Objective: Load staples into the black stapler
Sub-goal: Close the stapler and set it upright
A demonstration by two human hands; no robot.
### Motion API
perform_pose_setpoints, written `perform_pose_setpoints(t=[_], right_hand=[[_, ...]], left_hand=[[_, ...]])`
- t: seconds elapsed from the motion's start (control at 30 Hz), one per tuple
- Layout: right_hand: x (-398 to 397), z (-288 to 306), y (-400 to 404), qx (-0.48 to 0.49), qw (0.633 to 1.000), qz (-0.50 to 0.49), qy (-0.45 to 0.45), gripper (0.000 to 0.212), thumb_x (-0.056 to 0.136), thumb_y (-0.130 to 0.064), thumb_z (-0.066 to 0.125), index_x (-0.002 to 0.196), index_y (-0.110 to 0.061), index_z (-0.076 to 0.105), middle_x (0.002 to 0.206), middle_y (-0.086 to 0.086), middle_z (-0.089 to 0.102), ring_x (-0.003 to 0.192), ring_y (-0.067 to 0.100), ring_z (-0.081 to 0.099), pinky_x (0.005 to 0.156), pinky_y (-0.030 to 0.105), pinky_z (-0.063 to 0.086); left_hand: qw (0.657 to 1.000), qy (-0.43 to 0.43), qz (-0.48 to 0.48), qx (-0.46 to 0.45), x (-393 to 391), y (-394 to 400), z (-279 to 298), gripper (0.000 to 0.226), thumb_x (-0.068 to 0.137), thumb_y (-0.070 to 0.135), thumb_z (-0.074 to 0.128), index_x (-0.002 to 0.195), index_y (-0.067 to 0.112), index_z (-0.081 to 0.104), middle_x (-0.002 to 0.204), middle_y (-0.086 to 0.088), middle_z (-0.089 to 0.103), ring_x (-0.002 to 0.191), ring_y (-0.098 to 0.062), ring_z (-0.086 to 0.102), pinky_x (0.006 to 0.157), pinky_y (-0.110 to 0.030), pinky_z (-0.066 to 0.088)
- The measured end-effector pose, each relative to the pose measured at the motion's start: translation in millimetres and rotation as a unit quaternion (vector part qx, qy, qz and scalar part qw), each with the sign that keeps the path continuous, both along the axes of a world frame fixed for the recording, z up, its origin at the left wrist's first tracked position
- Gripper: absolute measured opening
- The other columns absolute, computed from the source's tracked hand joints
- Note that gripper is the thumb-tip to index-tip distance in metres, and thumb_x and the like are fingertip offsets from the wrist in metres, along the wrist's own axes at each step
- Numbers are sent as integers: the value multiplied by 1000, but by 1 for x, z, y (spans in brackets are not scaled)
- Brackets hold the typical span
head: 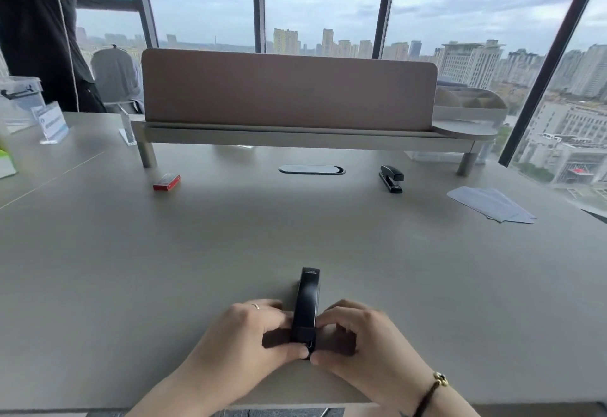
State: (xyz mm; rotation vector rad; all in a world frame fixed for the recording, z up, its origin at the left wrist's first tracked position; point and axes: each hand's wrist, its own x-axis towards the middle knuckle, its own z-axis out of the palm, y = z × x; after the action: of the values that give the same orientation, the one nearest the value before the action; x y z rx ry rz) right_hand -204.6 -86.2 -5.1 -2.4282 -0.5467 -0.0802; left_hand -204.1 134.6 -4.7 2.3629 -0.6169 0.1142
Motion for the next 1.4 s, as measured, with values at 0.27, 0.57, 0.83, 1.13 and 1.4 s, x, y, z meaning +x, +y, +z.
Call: perform_pose_setpoints(t=[0.27,0.57,0.83,1.13,1.4], right_hand=[[46,6,-27,-71,997,-22,-27,33,78,-42,65,109,-33,69,108,-16,68,102,7,57,91,22,44],[150,10,-92,-67,992,-102,-5,23,85,-25,68,106,-33,73,109,-8,73,102,20,61,83,27,42],[245,1,-140,25,978,-205,16,21,83,-23,71,101,-30,78,107,-7,77,102,14,66,77,18,43],[316,1,-166,99,956,-276,3,13,76,-18,77,85,-26,82,78,-7,74,81,12,66,73,20,45],[346,-6,-175,114,949,-292,-23,12,76,-14,75,81,-23,82,70,-9,70,77,13,65,65,17,45]], left_hand=[[998,1,-15,62,64,-37,-1,27,80,55,65,108,56,67,113,26,72,121,1,56,111,-28,34],[1000,15,18,18,180,-122,-3,25,80,46,68,103,39,76,84,9,73,82,-15,66,73,-31,54],[998,5,57,20,280,-184,-15,32,80,51,61,100,33,77,83,1,75,86,-25,67,77,-38,57],[996,-23,81,9,357,-227,-19,30,85,45,65,87,17,76,87,-11,76,88,-34,67,63,-28,39],[995,-46,91,21,387,-240,-22,26,85,45,64,92,24,78,88,-9,77,91,-33,67,68,-32,49]])
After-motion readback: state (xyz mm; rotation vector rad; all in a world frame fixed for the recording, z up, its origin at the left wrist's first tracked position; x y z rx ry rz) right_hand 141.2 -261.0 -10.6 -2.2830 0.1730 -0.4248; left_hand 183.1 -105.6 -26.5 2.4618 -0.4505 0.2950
